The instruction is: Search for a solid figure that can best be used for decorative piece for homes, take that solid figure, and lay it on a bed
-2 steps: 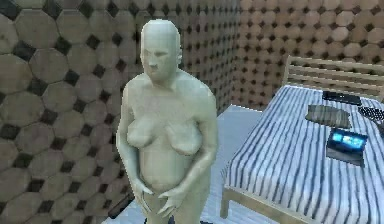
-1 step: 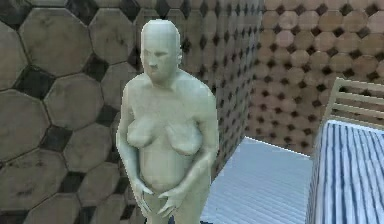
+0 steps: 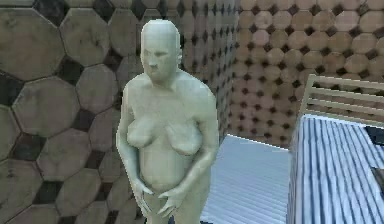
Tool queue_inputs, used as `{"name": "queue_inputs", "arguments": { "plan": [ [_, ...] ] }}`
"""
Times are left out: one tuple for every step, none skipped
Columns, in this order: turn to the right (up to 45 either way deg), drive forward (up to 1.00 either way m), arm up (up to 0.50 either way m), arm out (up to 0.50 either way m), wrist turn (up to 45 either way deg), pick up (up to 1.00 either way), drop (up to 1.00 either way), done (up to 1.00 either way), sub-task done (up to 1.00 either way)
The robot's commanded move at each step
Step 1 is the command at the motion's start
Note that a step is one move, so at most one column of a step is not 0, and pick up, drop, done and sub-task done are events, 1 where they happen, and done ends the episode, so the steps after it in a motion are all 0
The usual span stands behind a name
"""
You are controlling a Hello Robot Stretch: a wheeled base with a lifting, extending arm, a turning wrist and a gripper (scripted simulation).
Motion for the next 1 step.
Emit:
{"name": "queue_inputs", "arguments": {
  "plan": [
    [0.0, 0.35, 0.00, 0.00, 0.0, 0.00, 0.00, 0.00, 0.00]
  ]
}}
